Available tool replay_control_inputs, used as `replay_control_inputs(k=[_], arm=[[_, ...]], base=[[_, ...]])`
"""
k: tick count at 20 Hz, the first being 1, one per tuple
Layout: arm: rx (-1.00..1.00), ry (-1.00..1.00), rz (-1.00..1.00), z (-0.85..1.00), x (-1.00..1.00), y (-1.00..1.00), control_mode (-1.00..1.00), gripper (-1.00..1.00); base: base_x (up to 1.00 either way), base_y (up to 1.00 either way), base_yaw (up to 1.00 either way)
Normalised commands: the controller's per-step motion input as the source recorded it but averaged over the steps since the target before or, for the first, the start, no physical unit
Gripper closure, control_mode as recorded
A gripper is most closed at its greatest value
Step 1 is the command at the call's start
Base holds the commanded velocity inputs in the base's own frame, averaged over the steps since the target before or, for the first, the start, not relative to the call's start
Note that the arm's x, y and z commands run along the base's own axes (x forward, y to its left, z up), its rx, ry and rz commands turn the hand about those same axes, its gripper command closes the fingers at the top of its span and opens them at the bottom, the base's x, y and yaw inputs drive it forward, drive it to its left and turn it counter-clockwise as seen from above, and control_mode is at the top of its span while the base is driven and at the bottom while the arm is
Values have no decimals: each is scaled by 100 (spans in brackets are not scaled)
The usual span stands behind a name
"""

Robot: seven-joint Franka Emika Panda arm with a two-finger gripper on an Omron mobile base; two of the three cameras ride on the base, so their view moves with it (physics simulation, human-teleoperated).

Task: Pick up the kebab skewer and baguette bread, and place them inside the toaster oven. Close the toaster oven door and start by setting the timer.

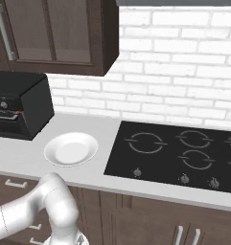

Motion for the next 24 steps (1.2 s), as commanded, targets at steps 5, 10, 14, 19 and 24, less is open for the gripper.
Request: replay_control_inputs(k=[5, 10, 14, 19, 24], arm=[[0, 7, 0, 43, -5, 8, -100, -100], [0, 7, 0, 39, 0, 19, -100, -100], [-2, 1, 0, 32, 0, 17, -100, -100], [-4, 0, 1, 30, -14, 20, -100, -100], [-3, 0, 1, 32, -18, 22, -100, -100]], base=[[0, 0, 0], [0, 0, 0], [0, 0, 0], [0, 0, 0], [0, 0, 0]])
